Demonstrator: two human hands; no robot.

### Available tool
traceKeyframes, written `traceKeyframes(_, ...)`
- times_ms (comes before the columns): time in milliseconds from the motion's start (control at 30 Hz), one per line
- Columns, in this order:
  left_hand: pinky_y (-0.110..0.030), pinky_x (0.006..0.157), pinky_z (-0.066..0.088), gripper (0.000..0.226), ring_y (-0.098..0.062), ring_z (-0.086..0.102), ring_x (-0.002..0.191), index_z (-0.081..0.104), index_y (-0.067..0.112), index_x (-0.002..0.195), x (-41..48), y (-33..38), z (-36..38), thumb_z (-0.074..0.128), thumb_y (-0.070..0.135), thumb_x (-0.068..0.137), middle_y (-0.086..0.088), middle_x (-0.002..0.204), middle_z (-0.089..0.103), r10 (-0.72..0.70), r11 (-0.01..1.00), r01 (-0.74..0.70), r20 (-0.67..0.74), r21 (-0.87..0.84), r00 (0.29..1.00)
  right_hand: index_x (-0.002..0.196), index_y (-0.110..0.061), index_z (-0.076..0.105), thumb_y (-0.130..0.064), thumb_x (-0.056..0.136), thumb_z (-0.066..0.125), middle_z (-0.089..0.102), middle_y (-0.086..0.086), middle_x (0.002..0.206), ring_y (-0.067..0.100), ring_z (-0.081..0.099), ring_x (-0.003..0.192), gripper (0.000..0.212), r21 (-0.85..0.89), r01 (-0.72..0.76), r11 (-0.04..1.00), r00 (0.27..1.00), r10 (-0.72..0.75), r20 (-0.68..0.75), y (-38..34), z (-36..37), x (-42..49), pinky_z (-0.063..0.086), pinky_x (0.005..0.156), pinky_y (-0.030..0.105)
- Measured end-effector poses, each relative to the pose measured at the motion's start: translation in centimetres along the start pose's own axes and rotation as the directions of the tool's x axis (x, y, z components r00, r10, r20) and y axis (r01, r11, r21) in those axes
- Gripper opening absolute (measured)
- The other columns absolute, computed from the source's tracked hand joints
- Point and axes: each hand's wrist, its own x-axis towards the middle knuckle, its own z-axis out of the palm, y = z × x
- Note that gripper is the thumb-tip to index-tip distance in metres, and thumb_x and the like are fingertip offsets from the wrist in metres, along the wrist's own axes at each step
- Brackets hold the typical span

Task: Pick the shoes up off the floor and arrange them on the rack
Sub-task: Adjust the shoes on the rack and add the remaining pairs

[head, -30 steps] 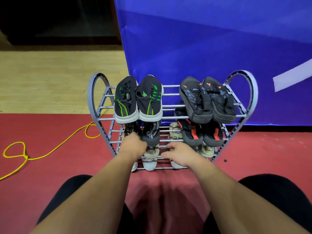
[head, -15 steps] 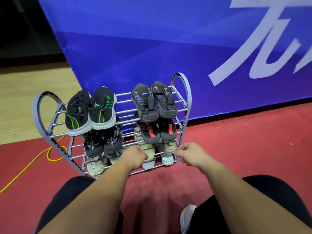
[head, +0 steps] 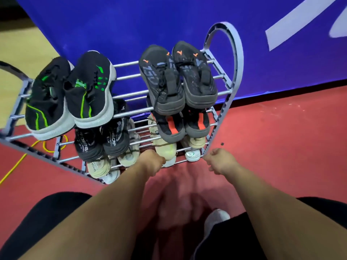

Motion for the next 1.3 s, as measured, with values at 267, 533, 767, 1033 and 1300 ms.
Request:
traceKeyframes(267, -0.039, 0.079, 0.057, 0.03, -0.026, 0.057, 0.073, 0.069, 0.01, 0.112, 5.2, -0.2, 1.9, 0.069, 0.026, 0.087, -0.007, 0.091, 0.062, -0.229, 0.895, 0.212, 0.005, -0.393, 0.973, 0.106, -0.01, 0.062, -0.039, 0.096, 0.066, 0.063, 0.011, 0.1, 0.03, 0.064, 0.09, 0.031, 0.49, -0.261, 0.832, 0.962, 0.265, 0.062, -0.2, 4.0, 6.0, 0.058, 0.086, 0.045)
traceKeyframes(533, -0.035, 0.068, 0.053, 0.025, -0.024, 0.064, 0.093, 0.059, 0.012, 0.123, 8.2, -1.1, 4.1, 0.057, 0.023, 0.101, -0.009, 0.122, 0.065, -0.293, 0.746, 0.292, 0.099, -0.598, 0.951, 0.106, -0.007, 0.065, -0.031, 0.102, 0.059, 0.067, 0.017, 0.114, 0.028, 0.071, 0.097, 0.025, 0.727, -0.33, 0.602, 0.93, 0.341, 0.14, -3.0, 6.4, 8.6, 0.059, 0.079, 0.037)
traceKeyframes(767, -0.026, 0.055, 0.051, 0.023, -0.014, 0.063, 0.071, 0.062, 0.009, 0.123, 8.6, -1.1, 4.2, 0.055, 0.02, 0.104, -0.002, 0.089, 0.065, -0.301, 0.726, 0.291, 0.091, -0.623, 0.949, 0.111, -0.005, 0.066, -0.02, 0.105, 0.055, 0.074, 0.008, 0.104, 0.018, 0.07, 0.082, 0.019, 0.756, -0.33, 0.565, 0.923, 0.362, 0.133, -2.3, 6.7, 9.4, 0.06, 0.069, 0.028)
traceKeyframes(1033, -0.031, 0.059, 0.056, 0.031, -0.016, 0.067, 0.075, 0.06, 0.009, 0.132, 7.1, -0.9, 2.6, 0.047, 0.015, 0.105, -0.006, 0.102, 0.068, -0.256, 0.722, 0.277, 0.128, -0.634, 0.958, 0.11, -0.006, 0.064, -0.018, 0.103, 0.057, 0.074, 0.012, 0.094, 0.021, 0.073, 0.076, 0.016, 0.675, -0.337, 0.657, 0.921, 0.379, 0.091, -1.4, 7.4, 8.0, 0.061, 0.077, 0.035)
traceKeyframes(1300, -0.036, 0.061, 0.064, 0.034, -0.028, 0.076, 0.081, 0.051, -0.001, 0.137, 3.4, -1.3, -1.3, 0.048, 0.01, 0.104, -0.025, 0.119, 0.069, -0.177, 0.692, 0.292, 0.238, -0.659, 0.955, 0.122, -0.012, 0.059, -0.027, 0.1, 0.06, 0.069, 0.011, 0.099, 0.028, 0.068, 0.077, 0.027, 0.475, -0.373, 0.797, 0.928, 0.329, 0.176, -2.0, 6.7, 4.5, 0.056, 0.073, 0.038)
